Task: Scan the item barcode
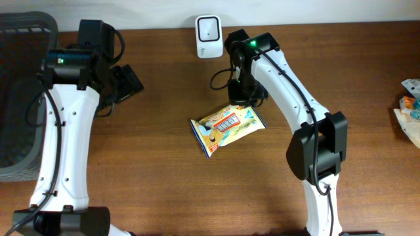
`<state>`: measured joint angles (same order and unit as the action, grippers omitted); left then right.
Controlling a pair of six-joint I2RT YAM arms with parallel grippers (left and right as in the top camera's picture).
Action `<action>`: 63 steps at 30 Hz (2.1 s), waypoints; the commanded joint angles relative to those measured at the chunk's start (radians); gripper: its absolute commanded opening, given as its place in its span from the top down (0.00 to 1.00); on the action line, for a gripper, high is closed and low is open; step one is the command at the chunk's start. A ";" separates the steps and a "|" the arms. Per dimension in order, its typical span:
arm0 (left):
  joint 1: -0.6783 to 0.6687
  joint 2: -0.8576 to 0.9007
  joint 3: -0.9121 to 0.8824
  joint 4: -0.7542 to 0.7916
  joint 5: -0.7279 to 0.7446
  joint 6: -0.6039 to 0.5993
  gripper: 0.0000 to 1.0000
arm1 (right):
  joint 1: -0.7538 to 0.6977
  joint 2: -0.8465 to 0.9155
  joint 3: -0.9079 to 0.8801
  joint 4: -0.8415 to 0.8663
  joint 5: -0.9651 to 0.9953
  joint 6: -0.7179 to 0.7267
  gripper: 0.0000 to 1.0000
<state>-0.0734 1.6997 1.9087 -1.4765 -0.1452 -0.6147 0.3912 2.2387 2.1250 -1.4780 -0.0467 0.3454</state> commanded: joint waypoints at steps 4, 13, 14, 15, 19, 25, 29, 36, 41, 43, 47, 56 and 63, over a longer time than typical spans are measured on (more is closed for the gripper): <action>0.000 -0.005 0.002 0.018 0.003 -0.011 0.01 | -0.078 -0.183 0.021 -0.040 0.091 0.021 0.96; -0.005 -0.004 0.000 0.055 0.201 -0.010 0.01 | -0.204 -0.289 0.020 -0.120 0.164 0.021 0.41; -0.012 -0.004 -0.004 0.049 0.247 -0.009 0.00 | -0.215 -0.286 0.020 -0.121 0.164 0.021 0.41; -0.029 -0.004 -0.016 0.043 0.274 -0.009 0.10 | -0.223 -0.285 0.020 -0.119 0.164 0.021 0.18; -0.143 -0.004 -0.114 0.043 0.245 -0.001 0.39 | -0.230 -0.284 0.020 -0.092 0.164 0.022 0.00; -0.315 -0.004 -0.394 0.287 0.167 -0.002 1.00 | -0.225 -0.274 0.020 -0.080 0.067 0.022 0.96; -0.364 -0.002 -0.585 0.542 0.276 -0.002 1.00 | -0.206 -0.241 -0.008 -0.068 0.050 0.021 0.96; -0.365 0.003 -0.745 0.866 0.456 -0.002 1.00 | -0.161 -0.224 -0.303 0.224 -0.174 -0.027 0.96; -0.365 0.034 -0.793 0.946 0.472 -0.039 1.00 | -0.163 -0.222 -0.481 0.436 -0.356 -0.027 0.96; -0.365 0.057 -0.795 0.950 0.472 -0.063 1.00 | -0.163 -0.222 -0.536 0.510 -0.417 -0.028 0.96; -0.365 0.122 -0.795 0.982 0.528 -0.082 1.00 | -0.162 -0.220 -0.644 0.630 -0.484 -0.023 0.96; -0.349 0.219 -0.793 0.966 0.433 -0.081 1.00 | -0.203 -0.218 -0.781 0.708 -0.238 0.060 0.96; -0.235 0.219 -0.747 0.894 0.377 -0.073 1.00 | -0.253 -0.218 -0.777 0.602 -0.159 0.060 0.96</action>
<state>-0.3882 1.8908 1.1320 -0.5346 0.3458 -0.6827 0.1493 2.0205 1.3544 -0.8532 -0.2821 0.3935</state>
